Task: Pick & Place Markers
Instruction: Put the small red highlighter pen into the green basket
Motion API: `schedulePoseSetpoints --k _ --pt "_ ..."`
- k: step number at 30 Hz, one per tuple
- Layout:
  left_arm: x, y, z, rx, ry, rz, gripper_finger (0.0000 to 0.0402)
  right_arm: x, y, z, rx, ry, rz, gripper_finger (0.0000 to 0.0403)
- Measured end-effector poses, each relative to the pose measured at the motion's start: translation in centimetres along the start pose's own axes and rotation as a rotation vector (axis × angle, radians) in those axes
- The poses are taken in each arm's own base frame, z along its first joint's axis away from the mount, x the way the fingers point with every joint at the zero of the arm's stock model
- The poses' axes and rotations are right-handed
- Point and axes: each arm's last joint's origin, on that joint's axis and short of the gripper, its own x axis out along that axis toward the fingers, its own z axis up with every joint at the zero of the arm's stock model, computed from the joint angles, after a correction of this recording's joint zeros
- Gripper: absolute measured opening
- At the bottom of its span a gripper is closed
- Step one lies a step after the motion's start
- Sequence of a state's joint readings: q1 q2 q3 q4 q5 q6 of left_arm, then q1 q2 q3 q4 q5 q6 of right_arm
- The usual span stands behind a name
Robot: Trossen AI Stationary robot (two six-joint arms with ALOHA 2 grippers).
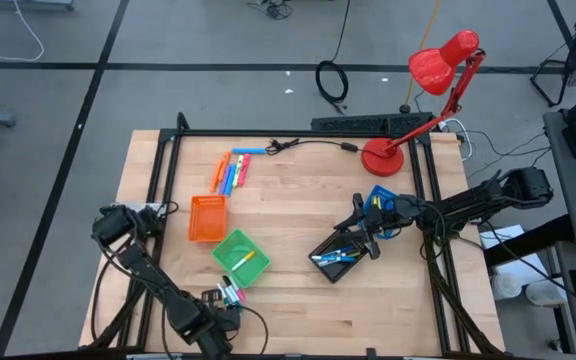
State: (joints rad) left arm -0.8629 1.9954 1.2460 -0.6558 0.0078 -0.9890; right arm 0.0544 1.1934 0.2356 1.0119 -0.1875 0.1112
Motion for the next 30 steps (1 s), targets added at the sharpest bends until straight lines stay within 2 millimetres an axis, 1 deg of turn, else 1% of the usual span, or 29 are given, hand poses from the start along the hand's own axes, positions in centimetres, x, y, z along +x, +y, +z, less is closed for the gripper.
schedulePoseSetpoints --k 2,6,7,10,12,16,18,20,23,27,30 --pt "-0.5 0.3 0.5 0.004 0.022 -0.035 0.0037 0.0 0.0 0.0 0.0 0.0 0.0 0.0093" --pt "-2.5 0.7 1.4 0.0 -0.01 -0.111 0.0035 0.0 0.0 0.0 0.0 0.0 0.0 0.0093" --pt "-3.3 0.7 1.7 0.009 -0.051 -0.138 0.0035 0.0 0.0 0.0 0.0 0.001 0.0 0.0093" --pt "-7.1 0.4 2.3 0.049 -0.272 -0.184 0.0036 0.0 0.0 -0.1 0.002 0.006 -0.001 0.0093" --pt "-8.9 0.6 2.3 0.078 -0.41 -0.136 0.0035 0.0 0.0 -0.1 0.003 0.011 -0.002 0.0093" --pt "-12.7 1.9 2.2 0.096 -0.659 0.009 0.0036 0.0 0.0 -0.1 0.003 0.014 -0.003 0.0093" --pt "-13.9 2.8 2.3 0.102 -0.734 0.104 0.004 0.0 0.0 -0.1 0.003 0.014 -0.003 0.0093" --pt "-14.3 3.7 2.4 0.137 -0.751 0.202 0.0045 0.0 0.0 -0.2 0.004 0.018 -0.004 0.0093" --pt "-14.5 5.2 2.9 0.195 -0.706 0.304 0.0046 0.0 0.0 -0.2 0.005 0.021 -0.005 0.0093" --pt "-13.9 7.5 3.6 0.213 -0.536 0.36 0.004 0.0 0.0 -0.2 0.02 0.022 -0.006 0.0093" --pt "-13.7 8.9 4.4 0.187 -0.478 0.364 0.0044 0.0 0.0 -0.2 0.02 0.021 -0.006 0.0093"
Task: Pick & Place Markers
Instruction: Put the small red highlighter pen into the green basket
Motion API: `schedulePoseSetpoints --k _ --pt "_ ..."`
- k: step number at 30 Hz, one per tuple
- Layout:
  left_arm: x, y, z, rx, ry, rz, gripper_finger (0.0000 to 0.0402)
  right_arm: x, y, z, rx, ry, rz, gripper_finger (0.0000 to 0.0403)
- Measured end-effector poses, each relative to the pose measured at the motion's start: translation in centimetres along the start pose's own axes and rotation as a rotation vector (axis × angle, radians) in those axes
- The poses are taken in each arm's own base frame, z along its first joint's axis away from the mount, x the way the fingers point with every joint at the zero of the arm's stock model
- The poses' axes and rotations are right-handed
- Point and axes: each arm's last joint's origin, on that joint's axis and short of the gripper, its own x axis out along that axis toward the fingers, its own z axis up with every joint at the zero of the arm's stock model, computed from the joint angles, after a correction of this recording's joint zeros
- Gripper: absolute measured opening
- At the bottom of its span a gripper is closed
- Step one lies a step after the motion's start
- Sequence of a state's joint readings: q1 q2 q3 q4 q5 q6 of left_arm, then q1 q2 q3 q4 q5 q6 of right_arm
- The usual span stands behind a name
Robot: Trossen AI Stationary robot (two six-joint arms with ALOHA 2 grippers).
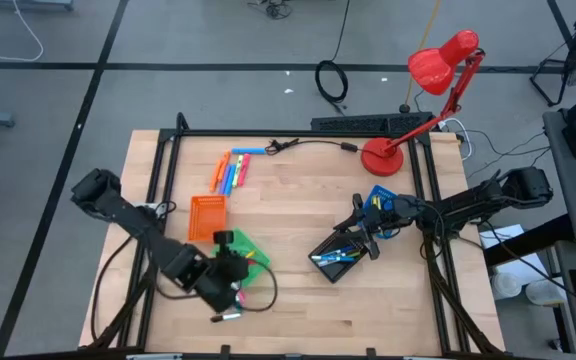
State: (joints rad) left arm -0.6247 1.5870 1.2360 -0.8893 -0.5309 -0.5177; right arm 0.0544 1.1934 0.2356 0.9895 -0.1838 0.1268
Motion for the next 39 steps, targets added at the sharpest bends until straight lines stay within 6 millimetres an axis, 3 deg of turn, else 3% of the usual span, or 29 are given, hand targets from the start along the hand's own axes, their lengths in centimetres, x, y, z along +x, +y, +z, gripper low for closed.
schedulePoseSetpoints --k 6,11,32,39 --pt "2.2 1.2 -1.0 0.033 0.127 -0.066 0.0058 0.0 0.0 0.0 0.0 0.0 -0.003 0.0093" --pt "3.6 2.1 -1.9 -0.046 0.192 -0.05 0.006 0.0 0.0 0.0 0.0 -0.001 -0.004 0.0093" --pt "4.2 2.9 -1.6 -0.259 0.211 -0.041 0.0065 0.0 0.0 0.0 -0.007 -0.001 -0.004 0.0093" --pt "4.1 2.9 -1.6 -0.284 0.216 -0.045 0.0132 0.0 0.0 0.0 -0.007 -0.001 -0.004 0.0093"
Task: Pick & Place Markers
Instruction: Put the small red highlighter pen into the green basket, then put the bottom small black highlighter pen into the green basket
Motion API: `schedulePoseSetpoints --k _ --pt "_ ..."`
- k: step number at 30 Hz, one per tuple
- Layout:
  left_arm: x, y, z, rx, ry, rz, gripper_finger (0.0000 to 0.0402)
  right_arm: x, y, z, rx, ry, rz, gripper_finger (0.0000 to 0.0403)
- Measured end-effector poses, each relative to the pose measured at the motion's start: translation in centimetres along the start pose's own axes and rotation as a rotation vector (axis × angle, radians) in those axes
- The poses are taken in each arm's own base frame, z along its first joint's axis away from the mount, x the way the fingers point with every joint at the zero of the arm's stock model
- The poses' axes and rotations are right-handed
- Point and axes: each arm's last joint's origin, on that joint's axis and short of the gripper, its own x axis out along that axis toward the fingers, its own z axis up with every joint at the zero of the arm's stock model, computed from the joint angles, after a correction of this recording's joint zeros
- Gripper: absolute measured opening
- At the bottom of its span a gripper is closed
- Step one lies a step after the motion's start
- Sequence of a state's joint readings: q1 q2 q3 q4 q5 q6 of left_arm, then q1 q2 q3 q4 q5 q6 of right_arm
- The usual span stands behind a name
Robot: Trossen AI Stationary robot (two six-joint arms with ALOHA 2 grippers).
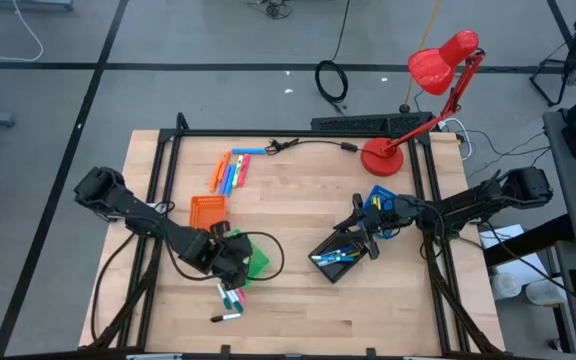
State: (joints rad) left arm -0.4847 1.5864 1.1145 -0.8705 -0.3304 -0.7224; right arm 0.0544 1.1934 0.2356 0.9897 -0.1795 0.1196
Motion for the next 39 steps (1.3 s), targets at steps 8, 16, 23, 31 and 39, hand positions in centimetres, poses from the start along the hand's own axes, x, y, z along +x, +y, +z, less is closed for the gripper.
schedulePoseSetpoints --k 8,16,23,31,39 --pt "-0.2 -0.7 -0.6 0.045 0.142 -0.173 0.0189 0.0 0.0 0.0 0.0 0.0 0.0 0.0093" --pt "-1.5 -3.4 -3.1 -0.082 0.25 -0.282 0.0191 0.0 0.0 0.0 -0.029 0.0 0.0 0.0093" --pt "-1.2 -7.2 -5.5 -0.067 0.14 -0.322 0.0191 0.0 0.0 0.0 -0.038 0.0 0.0 0.0093" --pt "3.2 -10.4 -7.1 -0.047 0.247 -0.342 0.0191 0.0 0.0 0.0 -0.056 0.001 0.001 0.0093" --pt "5.2 -11.5 -8.5 -0.045 0.294 -0.287 0.0191 0.0 0.0 -0.1 -0.055 0.011 0.002 0.0093"
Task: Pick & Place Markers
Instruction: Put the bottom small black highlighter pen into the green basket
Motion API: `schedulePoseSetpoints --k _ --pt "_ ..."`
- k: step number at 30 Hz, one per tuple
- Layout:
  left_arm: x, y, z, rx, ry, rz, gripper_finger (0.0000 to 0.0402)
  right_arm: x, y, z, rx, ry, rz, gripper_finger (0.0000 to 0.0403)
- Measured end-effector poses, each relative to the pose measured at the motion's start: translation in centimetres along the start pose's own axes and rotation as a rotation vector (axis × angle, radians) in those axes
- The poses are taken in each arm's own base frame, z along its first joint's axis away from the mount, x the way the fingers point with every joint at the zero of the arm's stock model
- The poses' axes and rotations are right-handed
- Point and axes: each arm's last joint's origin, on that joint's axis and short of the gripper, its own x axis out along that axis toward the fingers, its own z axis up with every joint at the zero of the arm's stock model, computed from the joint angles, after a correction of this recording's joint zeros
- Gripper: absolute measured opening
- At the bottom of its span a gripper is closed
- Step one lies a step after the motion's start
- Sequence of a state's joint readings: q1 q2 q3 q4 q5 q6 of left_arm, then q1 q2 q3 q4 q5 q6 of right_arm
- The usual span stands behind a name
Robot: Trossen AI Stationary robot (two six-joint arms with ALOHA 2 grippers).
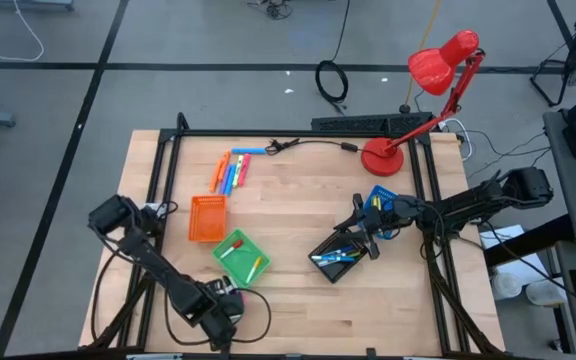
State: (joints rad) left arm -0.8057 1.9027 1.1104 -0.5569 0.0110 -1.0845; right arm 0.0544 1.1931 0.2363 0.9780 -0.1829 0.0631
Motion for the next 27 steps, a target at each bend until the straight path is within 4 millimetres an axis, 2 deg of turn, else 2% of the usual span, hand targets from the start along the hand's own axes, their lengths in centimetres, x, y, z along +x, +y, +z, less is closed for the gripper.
schedulePoseSetpoints --k 5,8,12,16,20,24,27 --pt "-0.2 0.2 -1.1 0.008 0.06 0.045 0.017 0.0 0.0 -0.2 0.004 0.019 -0.001 0.0093" --pt "-0.2 0.2 -1.6 0.022 0.086 0.059 0.0123 0.0 0.0 -0.3 0.005 0.03 -0.002 0.0093" --pt "-0.2 0.4 -1.6 0.009 0.093 0.07 0.0039 0.0 0.0 -0.3 0.005 0.026 -0.001 0.0093" --pt "-0.3 0.4 -1.1 0.003 0.076 0.036 0.0034 0.0 0.0 -0.2 0.005 0.025 -0.001 0.0093" --pt "-2.0 0.1 -0.6 0.024 -0.015 -0.033 0.005 0.0 0.0 -0.2 0.007 0.025 -0.002 0.0093" --pt "-6.1 0.0 -0.2 0.038 -0.169 -0.098 0.004 0.0 0.0 -0.3 0.008 0.025 -0.001 0.0093" --pt "-8.5 0.7 0.2 0.077 -0.325 -0.059 0.0039 0.0 0.0 -0.2 0.007 0.018 -0.002 0.0093"
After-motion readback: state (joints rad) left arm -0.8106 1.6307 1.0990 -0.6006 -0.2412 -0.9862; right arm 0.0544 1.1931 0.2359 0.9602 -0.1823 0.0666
